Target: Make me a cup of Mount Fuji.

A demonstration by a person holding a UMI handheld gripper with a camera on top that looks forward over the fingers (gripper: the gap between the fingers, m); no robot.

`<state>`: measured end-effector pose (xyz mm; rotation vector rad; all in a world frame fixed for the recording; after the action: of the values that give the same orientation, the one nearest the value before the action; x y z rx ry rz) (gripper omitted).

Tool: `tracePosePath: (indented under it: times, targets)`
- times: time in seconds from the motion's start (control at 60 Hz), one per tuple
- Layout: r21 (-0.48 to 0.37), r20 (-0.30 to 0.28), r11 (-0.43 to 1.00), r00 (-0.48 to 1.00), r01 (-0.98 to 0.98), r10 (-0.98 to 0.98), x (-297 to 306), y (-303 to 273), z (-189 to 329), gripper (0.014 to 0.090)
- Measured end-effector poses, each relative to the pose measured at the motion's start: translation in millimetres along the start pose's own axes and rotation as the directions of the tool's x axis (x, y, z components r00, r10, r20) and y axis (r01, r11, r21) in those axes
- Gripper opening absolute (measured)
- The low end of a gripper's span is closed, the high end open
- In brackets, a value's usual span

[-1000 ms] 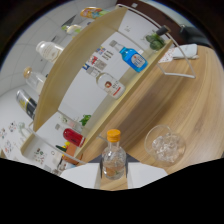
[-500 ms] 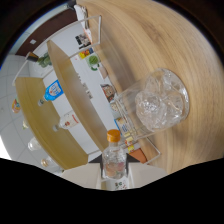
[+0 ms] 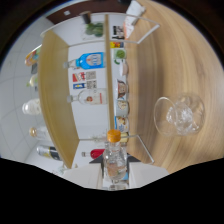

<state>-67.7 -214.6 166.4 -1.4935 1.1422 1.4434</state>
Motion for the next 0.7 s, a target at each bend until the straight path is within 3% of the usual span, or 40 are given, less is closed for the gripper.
tracePosePath:
  times: [0.133, 0.3, 0.467, 0.7]
  targets:
    - [-0.005, -0.063, 0.865, 0.863, 0.501, -0.501, -33.8, 23.8, 3.8, 0.0352]
    - [-0.033, -0.121, 0.426, 0.42, 0.904, -0.9, -37.7, 64.7, 22.1, 0.035]
    - [-0.183, -0.16, 0.141, 0.112, 0.973, -0.981, 28.2, 97.2, 43.6, 0.0352]
    - [-0.359, -0.2, 0.082, 0.01, 0.93, -0.98, 107.8, 110.0, 57.7, 0.0349]
